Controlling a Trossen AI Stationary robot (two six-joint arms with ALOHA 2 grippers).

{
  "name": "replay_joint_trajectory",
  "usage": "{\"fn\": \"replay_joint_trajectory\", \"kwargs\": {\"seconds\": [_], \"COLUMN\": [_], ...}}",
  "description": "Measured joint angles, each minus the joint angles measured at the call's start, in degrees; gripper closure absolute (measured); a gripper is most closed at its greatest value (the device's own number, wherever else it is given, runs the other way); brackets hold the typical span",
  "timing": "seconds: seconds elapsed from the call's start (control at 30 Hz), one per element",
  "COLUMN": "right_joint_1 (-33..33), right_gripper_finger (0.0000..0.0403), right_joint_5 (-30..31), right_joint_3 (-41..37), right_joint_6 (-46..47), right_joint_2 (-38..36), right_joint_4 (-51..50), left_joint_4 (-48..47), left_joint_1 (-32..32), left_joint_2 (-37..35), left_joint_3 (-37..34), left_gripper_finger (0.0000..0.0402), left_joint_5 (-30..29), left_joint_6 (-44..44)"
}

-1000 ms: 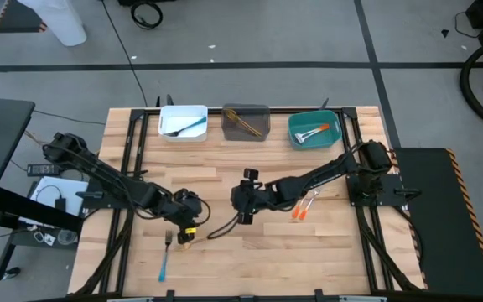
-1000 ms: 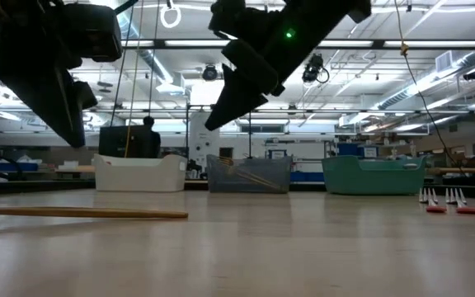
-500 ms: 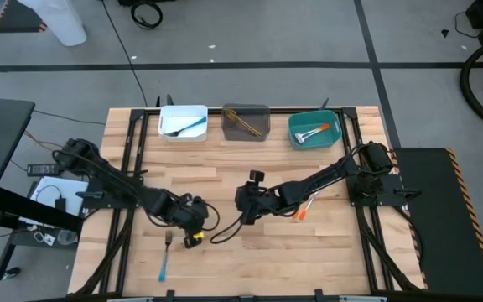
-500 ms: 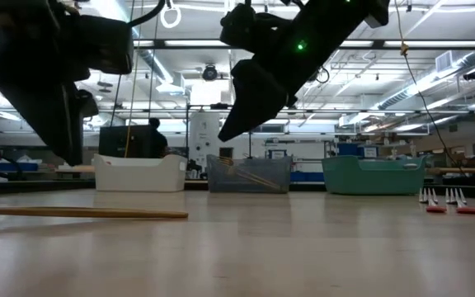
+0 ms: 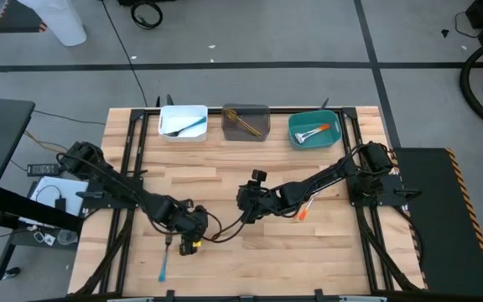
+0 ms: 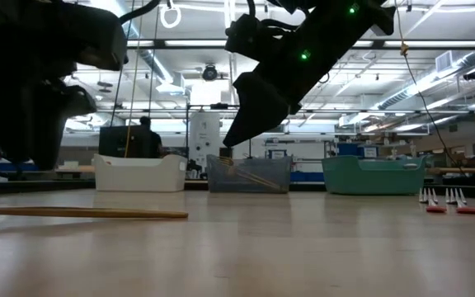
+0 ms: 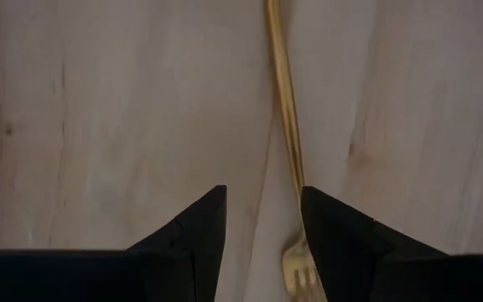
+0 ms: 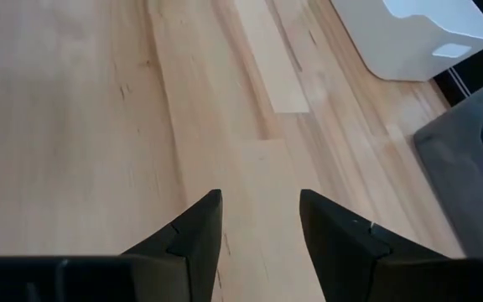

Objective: Sort silverware by color (type)
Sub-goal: Put the gold fork into the black bin

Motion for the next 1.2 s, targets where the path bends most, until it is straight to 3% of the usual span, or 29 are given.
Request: {"fn": "replay_joint_trajectory", "kwargs": {"seconds": [0.37, 0.63, 0.93, 1.2], "right_joint_1": [0.0, 0.6, 1.1, 0.5], "right_gripper_finger": [0.0231, 0.0231, 0.0231, 0.0231], "right_joint_5": [0.0, 1.0, 5.3, 5.3], "right_joint_3": [0.0, 0.0, 0.0, 0.0], "right_joint_6": [0.7, 0.9, -0.5, -0.2], "right_joint_2": [0.0, 0.0, 0.0, 0.0], "right_joint_4": [0.1, -0.8, -2.2, -2.2], "left_joint_4": [-0.2, 5.6, 5.8, 3.4], "left_joint_1": [-0.6, -0.7, -0.7, -1.3], "left_joint_2": [0.0, 0.0, 0.1, 3.8], "left_joint_3": [0.0, -0.1, -0.1, 2.3], "left_gripper_finger": [0.0237, 0.0237, 0.0237, 0.0237], "left_joint_5": [0.8, 0.8, -0.3, 0.7], "left_joint_6": [1.5, -3.5, -8.8, -7.7]}}
